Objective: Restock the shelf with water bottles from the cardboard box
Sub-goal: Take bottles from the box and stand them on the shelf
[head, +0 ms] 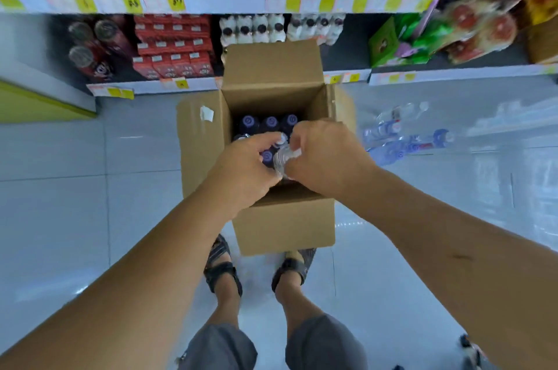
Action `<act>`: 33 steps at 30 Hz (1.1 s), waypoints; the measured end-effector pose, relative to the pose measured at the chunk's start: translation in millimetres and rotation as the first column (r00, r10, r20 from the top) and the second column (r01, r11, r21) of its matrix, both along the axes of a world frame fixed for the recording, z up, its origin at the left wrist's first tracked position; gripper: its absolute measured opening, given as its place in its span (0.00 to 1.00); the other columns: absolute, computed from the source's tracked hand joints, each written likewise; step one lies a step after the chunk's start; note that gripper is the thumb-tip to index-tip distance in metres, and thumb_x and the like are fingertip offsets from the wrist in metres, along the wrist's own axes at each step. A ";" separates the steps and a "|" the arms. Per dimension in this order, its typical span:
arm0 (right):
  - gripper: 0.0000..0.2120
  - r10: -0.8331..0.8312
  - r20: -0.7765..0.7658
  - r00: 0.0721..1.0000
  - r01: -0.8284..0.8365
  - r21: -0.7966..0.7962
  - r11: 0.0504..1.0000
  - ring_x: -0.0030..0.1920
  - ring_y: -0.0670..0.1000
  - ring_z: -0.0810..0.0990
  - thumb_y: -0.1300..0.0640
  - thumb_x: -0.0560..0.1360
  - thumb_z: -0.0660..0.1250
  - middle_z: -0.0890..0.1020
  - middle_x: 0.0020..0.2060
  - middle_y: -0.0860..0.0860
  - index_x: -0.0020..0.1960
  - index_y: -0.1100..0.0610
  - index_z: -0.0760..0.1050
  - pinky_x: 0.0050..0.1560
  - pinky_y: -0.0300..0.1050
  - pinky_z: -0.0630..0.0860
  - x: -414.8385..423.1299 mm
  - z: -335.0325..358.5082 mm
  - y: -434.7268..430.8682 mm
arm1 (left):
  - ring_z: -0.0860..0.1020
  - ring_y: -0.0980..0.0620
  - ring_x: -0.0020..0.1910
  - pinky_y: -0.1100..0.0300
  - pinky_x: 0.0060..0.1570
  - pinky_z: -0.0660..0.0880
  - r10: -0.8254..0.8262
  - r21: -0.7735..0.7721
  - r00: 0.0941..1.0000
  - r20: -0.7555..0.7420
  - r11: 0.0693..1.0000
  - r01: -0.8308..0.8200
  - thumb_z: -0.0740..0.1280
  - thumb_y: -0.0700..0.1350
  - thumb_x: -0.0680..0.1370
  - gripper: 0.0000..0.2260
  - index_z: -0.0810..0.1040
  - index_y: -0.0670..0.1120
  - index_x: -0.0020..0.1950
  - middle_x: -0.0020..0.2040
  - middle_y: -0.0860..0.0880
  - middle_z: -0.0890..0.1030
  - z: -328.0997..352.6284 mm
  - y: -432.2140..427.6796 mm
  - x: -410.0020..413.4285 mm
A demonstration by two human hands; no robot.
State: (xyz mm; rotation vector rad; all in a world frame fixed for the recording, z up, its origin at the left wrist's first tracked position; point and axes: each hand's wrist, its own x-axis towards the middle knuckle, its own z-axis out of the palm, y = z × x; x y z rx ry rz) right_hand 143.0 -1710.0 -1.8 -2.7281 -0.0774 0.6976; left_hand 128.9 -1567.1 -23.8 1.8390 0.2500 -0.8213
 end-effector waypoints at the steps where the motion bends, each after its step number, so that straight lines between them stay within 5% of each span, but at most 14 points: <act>1: 0.12 0.028 0.021 0.999 -0.028 -0.001 1.000 0.49 0.53 0.76 0.50 0.74 0.67 0.77 0.45 0.52 0.53 0.55 0.78 0.44 0.41 0.67 1.1 35.0 0.3 | 0.79 0.55 0.51 0.62 0.52 0.76 -0.027 -0.040 0.999 0.017 0.999 0.027 0.71 0.34 0.72 0.27 0.77 0.59 0.64 0.53 0.57 0.82 26.5 -1.3 -1.4; 4: 0.10 0.043 0.113 0.993 -0.046 0.026 0.999 0.47 0.55 0.78 0.50 0.72 0.67 0.79 0.42 0.51 0.48 0.55 0.80 0.38 0.43 0.73 5.1 140.6 3.3 | 0.82 0.53 0.50 0.51 0.53 0.80 -0.074 -0.116 0.991 0.114 0.989 0.087 0.73 0.37 0.72 0.25 0.78 0.64 0.60 0.51 0.59 0.83 108.2 1.3 -3.2; 7: 0.15 0.077 0.245 0.966 -0.092 0.049 0.995 0.43 0.55 0.79 0.49 0.72 0.66 0.81 0.41 0.55 0.47 0.60 0.82 0.33 0.42 0.68 6.8 236.7 12.0 | 0.81 0.63 0.46 0.68 0.43 0.78 -0.014 -0.116 0.961 0.276 0.992 0.048 0.75 0.39 0.71 0.24 0.75 0.56 0.64 0.55 0.56 0.82 187.3 10.5 -3.9; 9: 0.16 0.045 0.367 0.929 -0.082 0.085 0.993 0.40 0.53 0.78 0.49 0.69 0.68 0.83 0.42 0.58 0.47 0.62 0.82 0.30 0.40 0.67 9.1 298.2 17.6 | 0.80 0.67 0.51 0.67 0.50 0.76 0.018 -0.183 0.934 0.358 0.982 0.051 0.75 0.36 0.71 0.27 0.73 0.54 0.65 0.54 0.60 0.82 236.9 16.3 -4.6; 13: 0.15 -0.064 0.544 0.836 -0.042 0.181 0.983 0.33 0.50 0.64 0.54 0.67 0.68 0.70 0.34 0.64 0.39 0.68 0.76 0.31 0.44 0.59 1.4 404.4 31.3 | 0.79 0.57 0.59 0.48 0.63 0.75 0.053 -0.245 0.862 0.505 0.966 0.084 0.77 0.37 0.70 0.26 0.73 0.50 0.64 0.55 0.58 0.83 328.1 33.4 -7.0; 17: 0.17 -0.212 0.663 0.718 -0.084 0.385 0.919 0.31 0.47 0.63 0.51 0.72 0.69 0.69 0.31 0.61 0.42 0.68 0.78 0.31 0.41 0.60 -18.8 488.7 53.0 | 0.83 0.51 0.53 0.50 0.54 0.79 0.133 -0.376 0.795 0.592 0.918 0.127 0.77 0.36 0.68 0.23 0.78 0.49 0.61 0.53 0.51 0.85 419.7 60.0 -9.6; 20: 0.16 -0.399 0.628 0.668 -0.094 0.604 0.792 0.28 0.41 0.69 0.43 0.78 0.66 0.74 0.28 0.47 0.51 0.55 0.81 0.33 0.39 0.70 -41.3 524.4 64.8 | 0.84 0.52 0.42 0.58 0.39 0.79 0.123 -0.433 0.771 0.625 0.876 0.212 0.76 0.37 0.68 0.20 0.79 0.47 0.58 0.46 0.50 0.86 483.0 83.7 -12.1; 23: 0.19 -0.468 0.474 0.746 -0.050 0.740 0.670 0.37 0.42 0.79 0.38 0.78 0.62 0.83 0.40 0.50 0.62 0.49 0.77 0.44 0.51 0.81 -62.2 532.6 75.6 | 0.85 0.52 0.42 0.60 0.38 0.79 0.107 -0.438 0.747 0.656 0.860 0.261 0.74 0.38 0.68 0.19 0.81 0.52 0.56 0.46 0.50 0.86 539.3 105.0 -13.5; 25: 0.21 -0.434 0.415 0.800 -0.061 0.775 0.629 0.44 0.41 0.82 0.37 0.77 0.64 0.84 0.45 0.43 0.66 0.44 0.74 0.49 0.52 0.82 -71.4 536.3 83.7 | 0.84 0.54 0.40 0.62 0.36 0.79 0.106 -0.424 0.724 0.681 0.863 0.273 0.71 0.40 0.67 0.16 0.83 0.57 0.50 0.47 0.51 0.87 573.4 116.9 -16.1; 29: 0.27 -0.312 0.430 0.847 -0.170 0.775 0.608 0.50 0.31 0.79 0.43 0.71 0.75 0.80 0.50 0.30 0.62 0.28 0.64 0.48 0.31 0.77 -76.8 555.7 107.0 | 0.84 0.46 0.42 0.50 0.41 0.81 0.126 -0.359 0.663 0.738 0.905 0.228 0.73 0.45 0.67 0.18 0.82 0.51 0.57 0.47 0.46 0.86 625.3 130.4 -11.0; 33: 0.31 -0.361 0.492 0.792 -0.250 0.802 0.543 0.51 0.33 0.80 0.49 0.69 0.78 0.81 0.52 0.33 0.63 0.32 0.64 0.47 0.31 0.77 -58.7 579.2 122.2 | 0.81 0.32 0.51 0.39 0.48 0.81 0.183 -0.361 0.620 0.763 0.916 0.173 0.74 0.48 0.65 0.19 0.82 0.51 0.56 0.48 0.43 0.86 657.2 130.9 -1.2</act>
